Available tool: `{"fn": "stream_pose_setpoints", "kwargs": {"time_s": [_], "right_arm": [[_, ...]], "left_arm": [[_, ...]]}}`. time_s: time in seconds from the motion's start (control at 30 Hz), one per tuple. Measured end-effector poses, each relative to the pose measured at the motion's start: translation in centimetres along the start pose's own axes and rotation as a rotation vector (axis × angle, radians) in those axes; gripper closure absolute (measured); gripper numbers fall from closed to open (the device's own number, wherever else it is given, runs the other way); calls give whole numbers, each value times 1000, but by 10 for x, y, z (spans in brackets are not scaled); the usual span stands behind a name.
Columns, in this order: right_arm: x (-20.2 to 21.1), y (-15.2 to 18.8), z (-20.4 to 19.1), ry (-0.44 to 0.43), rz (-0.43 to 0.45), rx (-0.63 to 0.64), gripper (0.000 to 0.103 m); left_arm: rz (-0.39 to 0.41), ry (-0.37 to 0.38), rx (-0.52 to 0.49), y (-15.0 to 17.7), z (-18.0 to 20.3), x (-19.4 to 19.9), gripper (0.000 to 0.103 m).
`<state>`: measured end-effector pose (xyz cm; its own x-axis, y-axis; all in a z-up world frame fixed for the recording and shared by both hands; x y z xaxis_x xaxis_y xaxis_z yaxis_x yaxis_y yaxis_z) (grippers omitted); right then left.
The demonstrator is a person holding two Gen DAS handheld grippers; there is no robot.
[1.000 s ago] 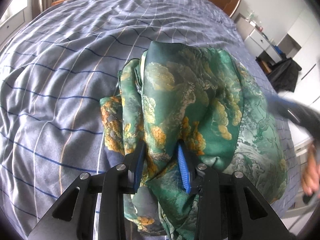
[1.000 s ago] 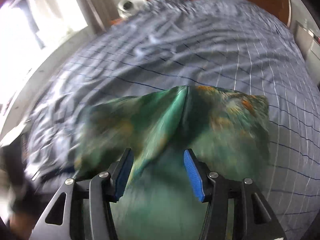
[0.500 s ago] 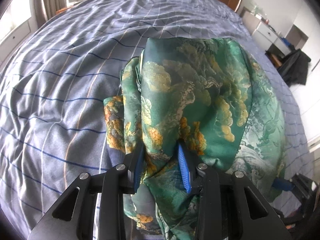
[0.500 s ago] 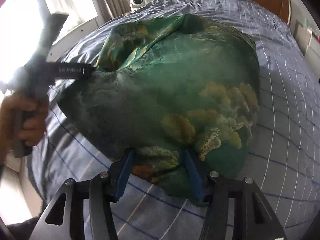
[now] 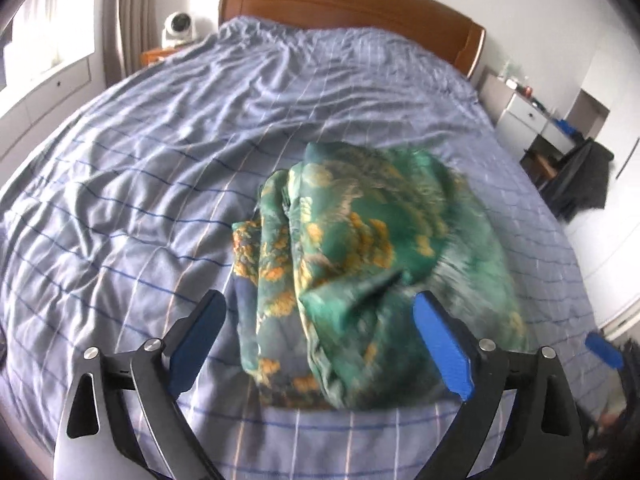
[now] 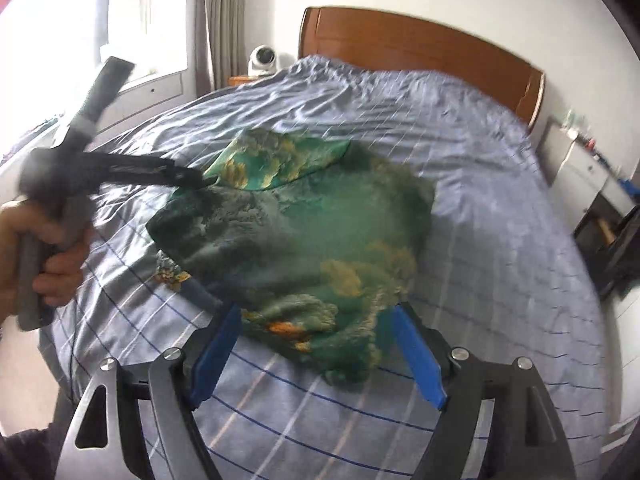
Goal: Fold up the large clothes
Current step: 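Fold the lifted bundle edge over onto the rest with the left tool, then open the left tool and release the folded bundle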
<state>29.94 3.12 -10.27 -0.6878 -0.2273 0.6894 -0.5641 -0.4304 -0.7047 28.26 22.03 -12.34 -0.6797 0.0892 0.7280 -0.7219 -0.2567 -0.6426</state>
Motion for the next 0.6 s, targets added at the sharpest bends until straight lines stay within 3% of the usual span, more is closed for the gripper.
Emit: {"fn": "stream_pose_setpoints", "kwargs": {"time_s": [0.23, 0.47, 0.6], "right_arm": [[23, -4, 16, 80, 55, 13, 23], [35, 0, 26, 114, 70, 27, 23], [39, 3, 35, 152, 76, 49, 23]], "left_arm": [[17, -37, -73, 14, 22, 23, 5], [-12, -37, -69, 28, 38, 26, 1], [20, -56, -91, 28, 43, 36, 1]]}}
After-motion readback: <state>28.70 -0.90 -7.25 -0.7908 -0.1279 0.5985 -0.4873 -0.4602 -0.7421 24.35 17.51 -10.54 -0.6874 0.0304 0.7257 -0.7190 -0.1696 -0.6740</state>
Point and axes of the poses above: each gripper's, at about its wrist camera, not at the fingertips, and x roughly against the way its jaws point, z to its right, y to its underside, the point moved 10 cm from there along -x, roughly the way its jaws point, and after that the axes turned 3 degrees about y, right-handed, at the moved point
